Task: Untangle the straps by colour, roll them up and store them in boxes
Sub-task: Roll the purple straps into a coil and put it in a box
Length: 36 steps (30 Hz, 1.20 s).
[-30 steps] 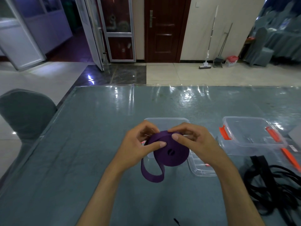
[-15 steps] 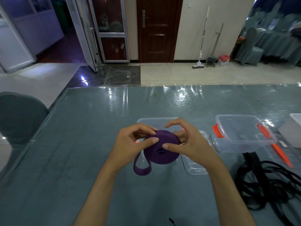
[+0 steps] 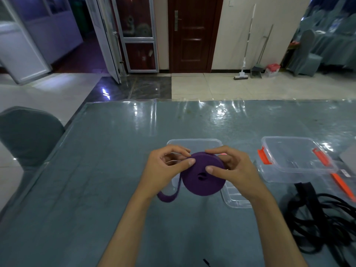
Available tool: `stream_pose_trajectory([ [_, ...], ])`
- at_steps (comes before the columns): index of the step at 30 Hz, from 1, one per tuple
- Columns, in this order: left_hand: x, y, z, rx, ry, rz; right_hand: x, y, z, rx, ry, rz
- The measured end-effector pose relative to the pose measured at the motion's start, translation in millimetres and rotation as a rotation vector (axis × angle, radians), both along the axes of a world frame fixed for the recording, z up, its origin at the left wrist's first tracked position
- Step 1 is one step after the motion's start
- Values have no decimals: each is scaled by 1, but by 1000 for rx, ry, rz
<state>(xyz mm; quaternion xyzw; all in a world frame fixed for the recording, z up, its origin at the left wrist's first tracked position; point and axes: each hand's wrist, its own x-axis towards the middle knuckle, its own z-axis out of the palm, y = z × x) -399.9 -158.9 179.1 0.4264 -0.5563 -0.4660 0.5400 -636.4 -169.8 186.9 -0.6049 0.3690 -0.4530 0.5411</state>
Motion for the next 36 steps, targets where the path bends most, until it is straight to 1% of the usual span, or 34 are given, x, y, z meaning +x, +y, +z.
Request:
stream_pose_trajectory([
  [4, 12, -3, -5, 67, 3, -148, -6, -4, -8, 31, -42, -90],
  [7, 12, -5, -6, 66, 19, -138, -8, -8, -14, 140, -12, 2],
  [10, 8, -6, -14, 88, 19, -92, -6, -10, -22, 148, 75, 70],
  [13, 1, -4, -25, 126, 90, -37, -3, -12, -25, 139, 29, 4],
  [17, 0, -5, -37, 159, 129, -12, -4, -18, -35, 156, -18, -75],
  [23, -18, -12, -53, 138, 127, 152, 4, -25, -52, 212, -78, -204],
  [26, -29, -16, -61, 163, 167, 305, 5, -29, -60, 234, -129, -252],
  [27, -33, -18, -65, 171, 184, 328, 5, -30, -62, 242, -144, -271],
  [29, -42, -20, -74, 176, 213, 311, 6, -34, -66, 253, -173, -322],
  [32, -54, -22, -84, 159, 173, 342, 8, -41, -74, 273, -227, -421],
  [34, -61, -27, -88, 226, 219, 364, 10, -48, -80, 295, -257, -490],
  [36, -66, -32, -90, 323, 322, 363, 14, -53, -86, 319, -269, -545],
])
